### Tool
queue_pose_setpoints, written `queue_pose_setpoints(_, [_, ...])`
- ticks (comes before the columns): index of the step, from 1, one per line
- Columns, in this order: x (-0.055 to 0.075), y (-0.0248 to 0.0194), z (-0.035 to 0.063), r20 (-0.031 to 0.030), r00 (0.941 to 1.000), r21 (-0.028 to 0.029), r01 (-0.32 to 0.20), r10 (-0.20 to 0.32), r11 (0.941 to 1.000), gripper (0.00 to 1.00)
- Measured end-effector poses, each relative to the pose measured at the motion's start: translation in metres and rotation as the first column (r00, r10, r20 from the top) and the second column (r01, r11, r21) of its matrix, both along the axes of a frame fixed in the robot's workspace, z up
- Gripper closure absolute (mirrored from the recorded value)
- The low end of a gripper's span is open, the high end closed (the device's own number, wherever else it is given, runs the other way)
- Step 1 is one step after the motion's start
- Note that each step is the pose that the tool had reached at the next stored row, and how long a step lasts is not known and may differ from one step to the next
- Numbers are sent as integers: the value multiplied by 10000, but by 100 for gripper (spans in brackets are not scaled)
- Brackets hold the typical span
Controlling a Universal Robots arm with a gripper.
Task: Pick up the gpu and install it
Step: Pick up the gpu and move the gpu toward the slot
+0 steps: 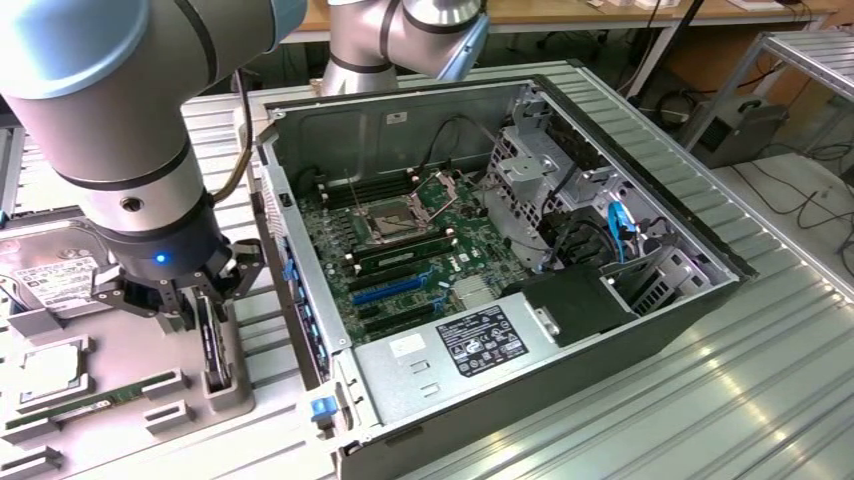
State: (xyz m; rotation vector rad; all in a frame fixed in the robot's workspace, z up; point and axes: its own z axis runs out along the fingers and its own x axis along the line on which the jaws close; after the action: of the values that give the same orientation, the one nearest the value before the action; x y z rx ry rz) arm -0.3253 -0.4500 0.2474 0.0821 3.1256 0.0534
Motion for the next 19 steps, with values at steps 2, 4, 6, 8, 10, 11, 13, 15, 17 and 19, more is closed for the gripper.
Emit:
queue_pose_setpoints(2, [0, 0, -4, -1, 10000, 1, 1, -1, 10000, 64])
queue_pose_setpoints(4, [-4, 1, -11, -5, 10000, 1, 0, 0, 10000, 64])
queue_pose_setpoints(6, [-5, 2, -17, -15, 10000, 2, 0, 0, 10000, 64])
queue_pose_setpoints(8, [-5, 4, -22, -34, 10000, 3, 1, -1, 10000, 64])
queue_pose_setpoints(10, [-5, 5, -25, -47, 10000, 2, 0, 0, 10000, 64])
queue_pose_setpoints(11, [-6, 5, -26, -51, 10000, 3, 0, 0, 10000, 64])
queue_pose_setpoints(13, [-6, 5, -29, -56, 10000, 3, 1, -1, 10000, 64])
queue_pose_setpoints(15, [-6, 5, -29, -59, 10000, 2, 0, 0, 10000, 65])
queue_pose_setpoints(17, [-5, 5, -29, -59, 10000, 2, 0, 0, 10000, 74])
queue_pose_setpoints(19, [-6, 5, -30, -57, 10000, 3, 0, 0, 10000, 74])
